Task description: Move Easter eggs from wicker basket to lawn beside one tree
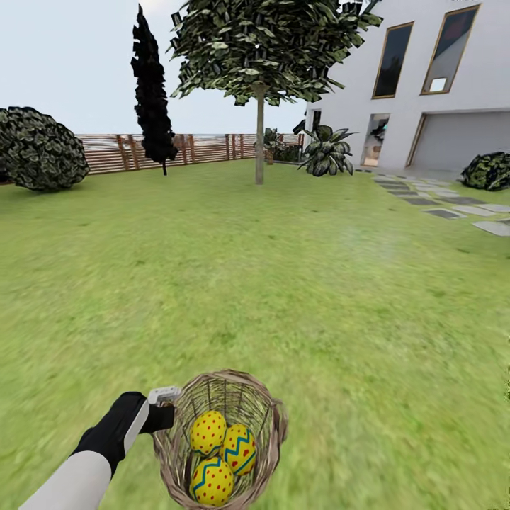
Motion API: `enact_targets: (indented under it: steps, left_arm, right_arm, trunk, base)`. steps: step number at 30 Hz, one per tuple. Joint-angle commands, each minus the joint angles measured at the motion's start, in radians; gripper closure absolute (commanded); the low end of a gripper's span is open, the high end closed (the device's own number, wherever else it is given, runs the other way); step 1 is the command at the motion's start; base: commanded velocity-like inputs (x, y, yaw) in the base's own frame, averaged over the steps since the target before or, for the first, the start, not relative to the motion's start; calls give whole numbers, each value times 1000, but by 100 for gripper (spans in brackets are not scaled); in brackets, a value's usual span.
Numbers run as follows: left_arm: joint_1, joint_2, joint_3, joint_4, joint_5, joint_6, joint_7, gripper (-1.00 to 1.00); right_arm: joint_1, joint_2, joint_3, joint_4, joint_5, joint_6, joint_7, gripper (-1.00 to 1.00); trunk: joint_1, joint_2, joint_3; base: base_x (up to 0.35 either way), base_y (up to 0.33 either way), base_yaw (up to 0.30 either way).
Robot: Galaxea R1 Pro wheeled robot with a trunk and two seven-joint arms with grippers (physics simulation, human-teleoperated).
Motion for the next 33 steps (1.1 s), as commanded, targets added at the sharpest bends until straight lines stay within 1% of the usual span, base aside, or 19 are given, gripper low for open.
enact_targets:
  steps: [1, 4, 6, 15, 17, 21, 24, 33]
  left_arm:
    - [0, 0, 3, -2, 13, 6, -3, 100]
    - [0, 0, 3, -2, 13, 6, -3, 100]
    - [0, 0, 3, -2, 13, 6, -3, 100]
    - [0, 0, 3, -2, 13, 6, -3, 100]
    - [0, 0, 3, -2, 12, 5, -3, 100]
    - [0, 0, 3, -2, 13, 6, -3, 100]
    - [0, 0, 3, -3, 13, 5, -3, 100]
    - [0, 0, 3, -2, 13, 6, -3, 100]
  right_arm:
    - [-2, -1, -8, 4, 6, -7, 1, -100]
    - [-2, -4, -8, 4, -2, -5, 1, -100]
    - [-2, -6, -8, 7, 0, 3, 1, -100]
    - [-2, -2, -8, 5, -6, -2, 0, -100]
    - [-2, -2, -8, 5, -5, -3, 1, -100]
    - [-2, -3, -8, 5, -5, -4, 0, -100]
    - [-2, -3, -8, 2, 2, -5, 0, -100]
    - [-2, -3, -8, 1, 3, -5, -1, -100]
  trunk:
    - [1, -1, -1]
    - [1, -1, -1]
    - [1, -1, -1]
    - [1, -1, -1]
    - [1, -1, -1]
    - [1, -1, -1]
    - [1, -1, -1]
    - [1, -1, -1]
  base:
    - [324, 103, -248]
    - [324, 103, -66]
    - [324, 103, -7]
    - [324, 103, 0]
    - [324, 103, -5]
    - [324, 103, -161]
    - [324, 103, -24]
    - [324, 103, -1]
